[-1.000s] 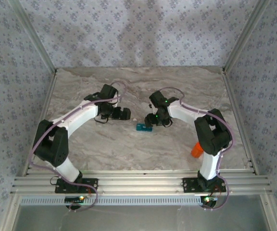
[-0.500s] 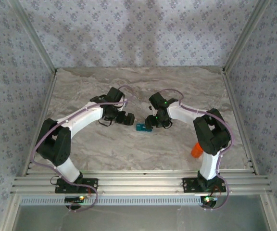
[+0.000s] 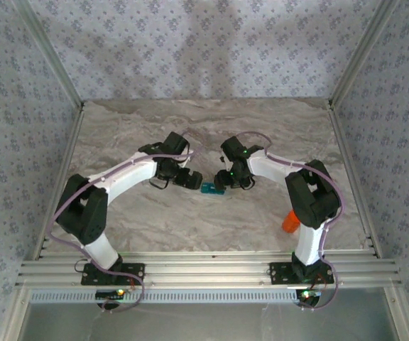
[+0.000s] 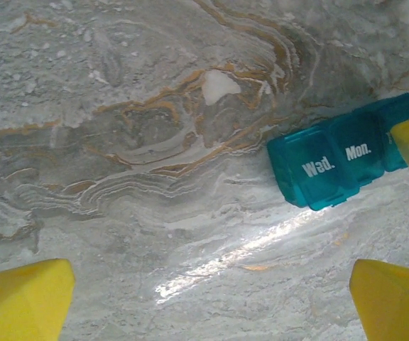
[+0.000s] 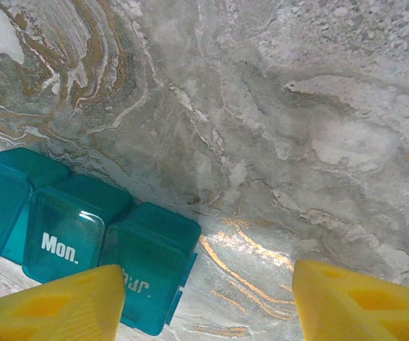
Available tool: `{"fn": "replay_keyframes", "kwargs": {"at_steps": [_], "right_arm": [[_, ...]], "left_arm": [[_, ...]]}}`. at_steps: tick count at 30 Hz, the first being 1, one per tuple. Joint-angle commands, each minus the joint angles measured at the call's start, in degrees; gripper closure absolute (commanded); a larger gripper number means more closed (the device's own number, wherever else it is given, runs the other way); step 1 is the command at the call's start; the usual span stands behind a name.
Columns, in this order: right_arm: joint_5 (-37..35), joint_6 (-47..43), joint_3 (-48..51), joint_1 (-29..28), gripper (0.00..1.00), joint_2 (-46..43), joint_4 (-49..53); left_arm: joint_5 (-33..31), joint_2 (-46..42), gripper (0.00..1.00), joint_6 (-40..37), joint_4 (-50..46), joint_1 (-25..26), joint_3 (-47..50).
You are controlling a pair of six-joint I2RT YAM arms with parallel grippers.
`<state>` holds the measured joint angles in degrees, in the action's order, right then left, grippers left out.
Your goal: Sort the pills into containers
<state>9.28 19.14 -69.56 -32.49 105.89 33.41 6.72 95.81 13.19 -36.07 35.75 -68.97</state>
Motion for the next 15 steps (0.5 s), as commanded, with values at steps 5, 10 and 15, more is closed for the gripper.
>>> {"fn": "replay_keyframes", "kwargs": {"at_steps": [5,10,15], "right_arm": [[-0.2,1.3,0.7,0.4,0.35,1.5,-0.2],[-0.2,1.2,0.7,0.3,0.35,1.5,-0.4],[-0.2,1.3,0.7,0.2,0.35,1.4,-0.5]], "left_arm": [[-0.2,2.0,0.01,-2.3,-0.7,2.3,1.7],[0.1,3.1,0.01,-2.2,0.5,2.7,3.3],[0.0,4.3,0.01,-2.3,1.4,2.7,4.1]]}}
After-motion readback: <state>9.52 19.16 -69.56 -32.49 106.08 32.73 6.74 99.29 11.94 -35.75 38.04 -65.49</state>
